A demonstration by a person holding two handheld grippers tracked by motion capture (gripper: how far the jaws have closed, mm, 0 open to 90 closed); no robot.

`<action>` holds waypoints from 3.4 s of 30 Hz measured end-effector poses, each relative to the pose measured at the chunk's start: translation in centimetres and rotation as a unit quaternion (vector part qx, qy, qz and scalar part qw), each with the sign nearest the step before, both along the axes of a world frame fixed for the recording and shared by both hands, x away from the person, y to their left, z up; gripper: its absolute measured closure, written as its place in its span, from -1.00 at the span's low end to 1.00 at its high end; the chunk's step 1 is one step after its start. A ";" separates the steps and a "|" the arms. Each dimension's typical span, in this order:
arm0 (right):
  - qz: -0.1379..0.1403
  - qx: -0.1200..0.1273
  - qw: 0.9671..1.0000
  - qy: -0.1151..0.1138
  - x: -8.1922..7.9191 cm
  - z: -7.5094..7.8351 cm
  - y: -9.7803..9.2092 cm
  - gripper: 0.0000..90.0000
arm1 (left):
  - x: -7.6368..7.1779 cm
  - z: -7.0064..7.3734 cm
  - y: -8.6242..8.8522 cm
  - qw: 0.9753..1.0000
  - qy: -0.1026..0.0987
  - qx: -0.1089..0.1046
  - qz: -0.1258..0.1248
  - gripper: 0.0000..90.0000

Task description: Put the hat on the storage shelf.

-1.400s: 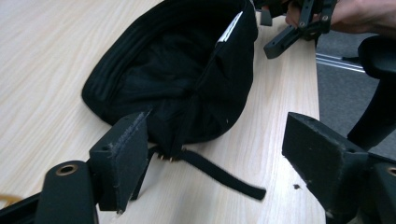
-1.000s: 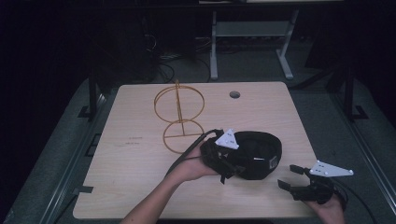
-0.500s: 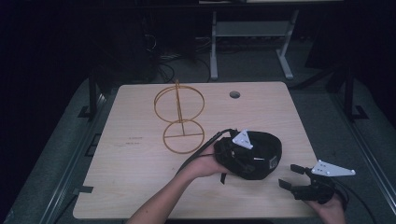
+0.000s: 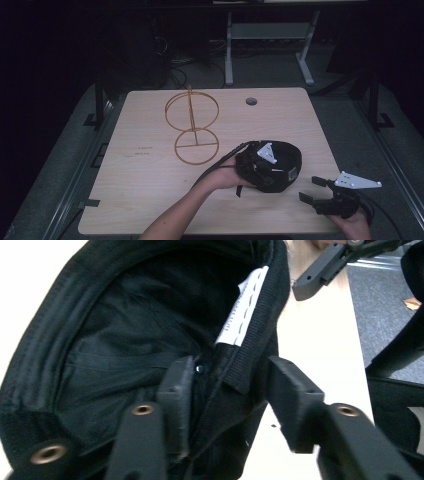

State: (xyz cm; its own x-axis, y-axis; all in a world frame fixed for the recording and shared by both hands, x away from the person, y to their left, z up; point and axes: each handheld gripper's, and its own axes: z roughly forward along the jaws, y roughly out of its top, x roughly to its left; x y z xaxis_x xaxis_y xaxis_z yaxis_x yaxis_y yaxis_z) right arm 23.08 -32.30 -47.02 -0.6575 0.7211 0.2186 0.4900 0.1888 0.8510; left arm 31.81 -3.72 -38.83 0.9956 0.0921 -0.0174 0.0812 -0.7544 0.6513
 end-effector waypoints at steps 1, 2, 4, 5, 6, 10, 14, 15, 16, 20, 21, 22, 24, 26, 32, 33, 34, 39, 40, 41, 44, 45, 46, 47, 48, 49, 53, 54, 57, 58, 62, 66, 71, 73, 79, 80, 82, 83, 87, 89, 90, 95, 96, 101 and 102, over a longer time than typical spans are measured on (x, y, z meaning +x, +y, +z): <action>0.000 0.001 1.000 0.000 0.0 0.0 0.0 -0.70 | 0.0 0.0 0.0 1.000 -0.001 -0.001 -0.002 0.37; 0.000 0.001 1.000 0.001 0.0 0.0 0.0 -0.70 | -0.1 0.1 0.0 1.000 -0.003 -0.001 -0.005 0.41; 0.001 0.003 1.000 0.003 0.0 0.0 0.0 -0.70 | 0.0 0.3 0.1 1.000 0.000 -0.007 -0.009 0.52; 0.000 0.003 1.000 0.003 0.0 0.0 0.0 -0.70 | 0.0 0.5 0.1 1.000 0.001 -0.009 -0.012 0.59; -0.001 0.003 1.000 0.003 0.0 0.0 0.1 -0.70 | 0.1 0.5 0.2 1.000 0.003 -0.013 -0.013 0.64; 0.001 0.003 1.000 0.000 -0.1 0.0 0.3 -0.70 | 0.3 1.0 0.1 1.000 0.006 -0.023 -0.012 0.72; 0.003 0.007 1.000 -0.005 -0.1 0.1 0.5 -0.69 | 0.5 1.7 0.0 0.999 0.006 -0.033 -0.010 0.74; 0.003 0.010 1.000 -0.006 -0.2 0.2 0.5 -0.69 | 0.5 1.9 -0.1 0.999 0.005 -0.034 -0.010 0.74; 0.004 0.012 1.000 -0.009 -0.2 0.2 0.5 -0.69 | 0.6 2.1 -0.2 0.999 0.003 -0.035 -0.010 0.74; 0.002 0.015 1.000 -0.017 -0.3 0.6 0.7 -0.69 | 0.9 3.1 -0.2 0.999 0.003 -0.049 -0.003 0.75; 0.000 0.015 1.000 -0.021 -0.3 0.7 0.7 -0.69 | 1.0 3.3 -0.2 0.999 0.005 -0.053 -0.002 0.76; -0.001 0.017 1.000 -0.023 -0.3 0.8 0.8 -0.69 | 1.1 3.5 -0.2 0.998 0.006 -0.057 0.001 0.76; -0.002 0.024 0.999 -0.026 -0.4 1.0 1.0 -0.69 | 1.4 3.9 -0.1 0.998 0.009 -0.066 0.006 0.76; -0.001 0.023 0.999 -0.032 -0.4 1.4 1.3 -0.69 | 1.7 4.3 0.0 0.997 0.012 -0.078 0.014 0.77; -0.003 0.020 0.998 -0.057 -0.3 2.8 2.3 -0.69 | 2.3 6.1 0.6 0.994 0.019 -0.107 0.029 0.78; -0.003 0.022 0.998 -0.063 -0.3 3.1 2.4 -0.69 | 2.4 6.4 0.6 0.993 0.020 -0.110 0.031 0.78; -0.002 0.023 0.997 -0.067 -0.2 3.3 2.5 -0.69 | 2.4 6.7 0.6 0.993 0.021 -0.115 0.032 0.78; -0.007 0.036 0.996 -0.082 0.1 4.2 2.9 -0.68 | 2.2 8.0 0.2 0.991 0.020 -0.131 0.027 0.78; -0.007 0.038 0.996 -0.084 0.1 4.3 2.9 -0.68 | 2.1 8.2 0.1 0.991 0.019 -0.134 0.024 0.78; -0.007 0.043 0.995 -0.085 0.2 4.4 3.0 -0.68 | 2.0 8.5 0.0 0.990 0.018 -0.135 0.020 0.78; -0.004 0.050 0.995 -0.091 0.3 4.6 3.4 -0.66 | 1.6 8.9 -0.5 0.990 0.020 -0.141 0.010 0.79; -0.005 0.056 0.994 -0.092 0.3 4.6 3.4 -0.65 | 1.4 9.0 -0.6 0.990 0.020 -0.142 0.006 0.79; -0.006 0.058 0.994 -0.094 0.4 4.6 3.5 -0.62 | 1.2 9.1 -0.8 0.990 0.018 -0.140 0.000 0.79; -0.007 0.061 0.993 -0.097 0.4 4.6 3.4 -0.59 | 1.1 9.2 -0.9 0.990 0.019 -0.141 -0.003 0.79; -0.009 0.066 0.993 -0.097 0.5 4.6 3.4 -0.57 | 0.9 9.3 -1.1 0.990 0.018 -0.141 -0.007 0.79; -0.011 0.070 0.993 -0.097 0.5 4.6 3.3 -0.53 | 0.7 9.4 -1.2 0.990 0.018 -0.141 -0.011 0.79; -0.008 0.080 0.991 -0.105 0.4 4.4 2.9 -0.20 | 0.3 9.9 -1.6 0.990 0.011 -0.140 -0.032 0.79; -0.006 0.082 0.991 -0.107 0.4 4.4 2.8 -0.14 | 0.2 9.9 -1.7 0.989 0.014 -0.143 -0.035 0.79; 0.000 0.087 0.990 -0.113 0.5 4.4 2.5 0.19 | 0.0 10.1 -1.9 0.989 0.011 -0.140 -0.041 0.80; 0.001 0.090 0.989 -0.114 0.5 4.3 2.5 0.29 | 0.0 10.2 -2.0 0.990 0.009 -0.138 -0.042 0.80; 0.014 0.094 0.988 -0.121 0.5 4.2 2.4 0.80 | 0.0 10.3 -1.8 0.991 0.003 -0.132 -0.033 0.80; 0.020 0.092 0.988 -0.121 0.3 4.4 2.3 0.91 | 0.2 10.2 -1.3 0.992 -0.005 -0.121 -0.023 0.80; 0.026 0.090 0.989 -0.117 0.2 4.9 2.0 0.94 | 0.4 10.0 -0.5 0.993 -0.009 -0.114 -0.007 0.76; 0.031 0.088 0.989 -0.116 0.2 5.2 1.9 0.94 | 0.5 10.0 -0.1 0.994 -0.010 -0.112 -0.001 0.72; 0.031 0.097 0.988 -0.114 0.3 6.1 1.5 0.95 | 0.4 10.2 0.7 0.993 -0.024 -0.114 0.009 0.56; 0.031 0.096 0.988 -0.113 0.3 6.3 1.4 0.95 | 0.3 10.3 1.0 0.993 -0.029 -0.111 0.011 0.56; 0.028 0.093 0.989 -0.109 0.3 6.6 1.1 0.96 | 0.3 10.3 1.5 0.993 -0.032 -0.110 0.016 0.46; 0.029 0.102 0.989 -0.104 0.3 6.7 0.8 0.96 | 0.3 10.3 2.1 0.993 -0.028 -0.114 0.019 0.43; 0.027 0.106 0.990 -0.094 0.4 7.0 0.4 0.96 | 0.2 10.0 2.9 0.992 -0.024 -0.118 0.031 0.38; 0.028 0.110 0.990 -0.088 0.5 7.3 0.2 0.96 | 0.0 9.7 3.7 0.992 -0.025 -0.116 0.037 0.36; 0.026 0.109 0.990 -0.086 0.5 7.4 0.2 0.96 | 0.0 9.7 4.0 0.992 -0.026 -0.114 0.038 0.36; 0.028 0.106 0.991 -0.075 0.7 8.0 -0.1 0.96 | -0.1 9.2 5.4 0.992 -0.031 -0.115 0.048 0.34; 0.027 0.104 0.992 -0.071 0.8 8.3 -0.3 0.96 | -0.2 8.8 6.2 0.991 -0.031 -0.118 0.054 0.32; 0.027 0.103 0.992 -0.065 1.0 8.8 -0.4 0.96 | -0.5 7.9 7.6 0.991 -0.035 -0.115 0.063 0.31; 0.027 0.104 0.992 -0.063 1.0 8.9 -0.4 0.96 | -0.6 7.6 8.0 0.991 -0.037 -0.115 0.063 0.30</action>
State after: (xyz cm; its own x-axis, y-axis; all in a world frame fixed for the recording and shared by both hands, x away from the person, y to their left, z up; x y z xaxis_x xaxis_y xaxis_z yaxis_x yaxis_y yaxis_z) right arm 24.13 -32.69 -38.11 -0.7251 0.6327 0.2718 0.3706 0.0260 0.9284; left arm 31.25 4.25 -31.20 0.9756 0.2188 0.0203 0.1114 -0.5723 0.8124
